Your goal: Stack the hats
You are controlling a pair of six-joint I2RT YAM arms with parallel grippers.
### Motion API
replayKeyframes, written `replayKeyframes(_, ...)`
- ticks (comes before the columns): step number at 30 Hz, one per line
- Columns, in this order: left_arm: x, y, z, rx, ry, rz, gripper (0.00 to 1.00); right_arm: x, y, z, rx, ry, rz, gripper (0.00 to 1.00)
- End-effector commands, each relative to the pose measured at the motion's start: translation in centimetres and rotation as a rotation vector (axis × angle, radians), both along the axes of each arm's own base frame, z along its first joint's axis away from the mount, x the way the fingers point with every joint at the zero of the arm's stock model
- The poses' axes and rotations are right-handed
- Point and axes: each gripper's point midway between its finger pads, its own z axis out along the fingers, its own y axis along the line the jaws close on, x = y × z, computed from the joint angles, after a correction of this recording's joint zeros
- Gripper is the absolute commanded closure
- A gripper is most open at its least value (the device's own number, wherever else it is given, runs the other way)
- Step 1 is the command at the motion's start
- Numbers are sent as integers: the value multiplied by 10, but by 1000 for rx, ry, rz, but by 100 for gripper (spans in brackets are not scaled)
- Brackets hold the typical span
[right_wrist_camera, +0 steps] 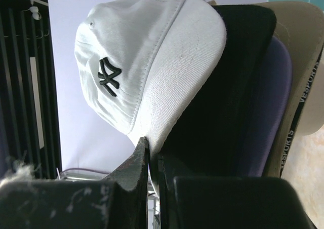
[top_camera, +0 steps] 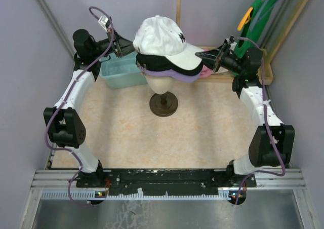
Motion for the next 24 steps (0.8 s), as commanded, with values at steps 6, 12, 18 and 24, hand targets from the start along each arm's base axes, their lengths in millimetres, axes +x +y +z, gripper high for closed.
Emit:
replayKeyframes(6, -11, 31, 78, -6, -210, 73, 100, 9, -2, 9, -46, -64, 26, 100)
replayKeyframes(12, -22, 33, 88, -13, -226, 65, 100, 6, -5, 35, -6, -101, 33, 100)
replayKeyframes(18, -38, 32, 79, -4, -211, 58, 100, 8, -20, 43, 33, -86, 2, 100)
replayKeyframes(24, -50, 32, 67, 3, -186, 53, 100, 18, -33, 58, 144, -74, -33, 100)
